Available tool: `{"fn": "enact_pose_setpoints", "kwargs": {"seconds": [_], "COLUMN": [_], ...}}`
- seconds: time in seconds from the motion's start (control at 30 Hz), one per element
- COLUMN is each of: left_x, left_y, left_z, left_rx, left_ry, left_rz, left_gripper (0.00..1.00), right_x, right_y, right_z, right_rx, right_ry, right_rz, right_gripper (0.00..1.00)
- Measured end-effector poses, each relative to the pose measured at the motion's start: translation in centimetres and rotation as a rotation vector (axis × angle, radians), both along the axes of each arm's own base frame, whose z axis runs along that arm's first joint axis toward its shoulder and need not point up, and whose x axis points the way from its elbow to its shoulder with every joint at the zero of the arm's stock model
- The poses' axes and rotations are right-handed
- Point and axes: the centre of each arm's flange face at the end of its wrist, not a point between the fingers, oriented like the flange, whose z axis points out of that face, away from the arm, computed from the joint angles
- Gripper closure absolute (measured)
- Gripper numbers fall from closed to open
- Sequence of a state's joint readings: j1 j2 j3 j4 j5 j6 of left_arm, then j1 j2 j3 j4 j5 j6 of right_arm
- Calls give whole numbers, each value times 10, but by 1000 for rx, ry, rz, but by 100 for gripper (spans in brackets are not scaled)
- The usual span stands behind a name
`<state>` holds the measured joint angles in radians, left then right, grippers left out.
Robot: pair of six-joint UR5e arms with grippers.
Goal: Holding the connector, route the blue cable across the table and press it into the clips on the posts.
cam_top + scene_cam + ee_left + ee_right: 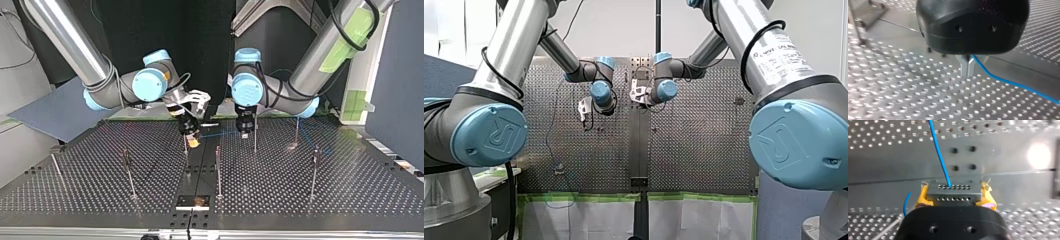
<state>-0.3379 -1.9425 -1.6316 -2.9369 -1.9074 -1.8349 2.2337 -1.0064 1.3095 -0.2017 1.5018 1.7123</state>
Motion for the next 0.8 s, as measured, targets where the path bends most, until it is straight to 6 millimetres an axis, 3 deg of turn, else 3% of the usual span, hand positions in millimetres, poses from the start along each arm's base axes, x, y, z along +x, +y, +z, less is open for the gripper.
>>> {"fn": "enact_pose_setpoints", "kwargs": {"seconds": [0.8], "left_x": [-42], "left_y": [20], "left_z": [126], "left_rx": [-67], "left_ry": [-168], "left_rz": [12], "left_gripper": [100], "right_x": [-47], "right_y": [35], "right_z": [133], "right_rx": [-34], "right_ry": [-75], "right_rz": [-28], "right_gripper": [100]}}
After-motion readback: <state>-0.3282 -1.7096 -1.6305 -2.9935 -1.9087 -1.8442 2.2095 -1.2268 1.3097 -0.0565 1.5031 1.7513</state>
